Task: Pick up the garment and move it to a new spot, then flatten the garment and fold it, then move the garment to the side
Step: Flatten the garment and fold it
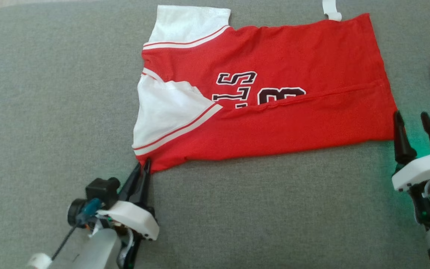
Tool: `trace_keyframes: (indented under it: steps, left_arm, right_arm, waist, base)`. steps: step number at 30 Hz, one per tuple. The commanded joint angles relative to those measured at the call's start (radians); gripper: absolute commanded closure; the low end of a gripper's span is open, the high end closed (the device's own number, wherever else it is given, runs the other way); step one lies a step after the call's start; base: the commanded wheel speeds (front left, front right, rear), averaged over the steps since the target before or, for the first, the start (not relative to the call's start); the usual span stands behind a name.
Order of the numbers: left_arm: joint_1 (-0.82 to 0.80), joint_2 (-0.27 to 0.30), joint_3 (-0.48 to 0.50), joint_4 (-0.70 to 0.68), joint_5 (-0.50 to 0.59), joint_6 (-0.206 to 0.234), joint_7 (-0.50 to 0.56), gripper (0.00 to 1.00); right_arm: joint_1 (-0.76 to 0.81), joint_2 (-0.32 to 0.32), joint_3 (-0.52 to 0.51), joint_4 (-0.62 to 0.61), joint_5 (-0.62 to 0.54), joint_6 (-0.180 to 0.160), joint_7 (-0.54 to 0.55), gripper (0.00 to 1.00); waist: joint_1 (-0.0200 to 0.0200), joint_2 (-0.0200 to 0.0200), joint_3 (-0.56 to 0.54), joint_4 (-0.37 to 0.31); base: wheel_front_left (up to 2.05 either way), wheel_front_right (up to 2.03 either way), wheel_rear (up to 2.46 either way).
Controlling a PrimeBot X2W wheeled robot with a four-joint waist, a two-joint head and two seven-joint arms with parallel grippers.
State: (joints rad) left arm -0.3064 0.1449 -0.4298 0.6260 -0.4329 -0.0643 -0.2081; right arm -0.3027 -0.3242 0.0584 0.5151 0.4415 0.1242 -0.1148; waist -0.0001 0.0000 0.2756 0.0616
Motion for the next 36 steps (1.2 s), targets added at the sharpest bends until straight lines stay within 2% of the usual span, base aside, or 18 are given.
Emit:
trace_keyframes:
  steps: [1, 4, 12, 13, 14, 25, 31, 36]
  left_arm:
    - [0.008, 0.005, -0.001, 0.021, -0.011, -0.012, 0.033, 1.00]
    - [0.004, 0.018, -0.013, 0.011, 0.003, -0.014, 0.024, 1.00]
    - [0.009, 0.060, -0.022, -0.049, 0.043, 0.020, -0.007, 1.00]
    - [0.010, 0.063, -0.024, -0.056, 0.045, 0.023, -0.005, 1.00]
    - [0.012, 0.067, -0.025, -0.063, 0.048, 0.026, -0.004, 1.00]
    - [0.080, 0.123, -0.030, -0.159, 0.056, 0.057, 0.017, 1.00]
    - [0.166, 0.172, -0.031, -0.244, 0.055, 0.078, 0.047, 1.00]
    - [0.266, 0.206, -0.042, -0.327, 0.047, 0.095, 0.083, 1.00]
  right_arm:
    - [-0.006, -0.003, 0.013, -0.003, 0.003, 0.007, 0.005, 0.00]
    - [-0.014, 0.006, -0.009, 0.040, -0.020, 0.007, 0.023, 0.00]
    - [-0.025, 0.023, -0.008, 0.134, -0.059, 0.007, 0.128, 0.00]
    - [-0.022, 0.021, -0.007, 0.134, -0.058, 0.007, 0.131, 0.85]
    - [-0.018, 0.019, -0.007, 0.134, -0.057, 0.007, 0.132, 1.00]
    - [0.065, -0.025, -0.002, 0.041, -0.047, 0.007, 0.113, 1.00]
    - [0.189, -0.051, -0.013, -0.060, -0.053, 0.007, 0.138, 1.00]
    - [0.317, -0.037, -0.054, -0.164, -0.071, 0.007, 0.179, 1.00]
  waist:
    - [0.0001, 0.0000, -0.009, 0.005]
    - [0.0001, 0.0000, -0.017, 0.013]
    - [0.0001, 0.0000, -0.041, 0.039]
    - [0.0001, 0.0000, -0.044, 0.041]
    - [0.0001, 0.0000, -0.046, 0.042]
    - [0.0001, 0.0000, -0.092, 0.022]
    - [0.0001, 0.0000, -0.140, 0.008]
    - [0.0001, 0.0000, -0.180, -0.002]
  base:
    - [0.00, 0.00, 0.00]
    - [0.00, 0.00, 0.00]
    - [0.00, 0.00, 0.00]
    - [0.00, 0.00, 0.00]
    - [0.00, 0.00, 0.00]
    - [0.00, 0.00, 0.00]
    - [0.00, 0.00, 0.00]
    - [0.00, 0.00, 0.00]
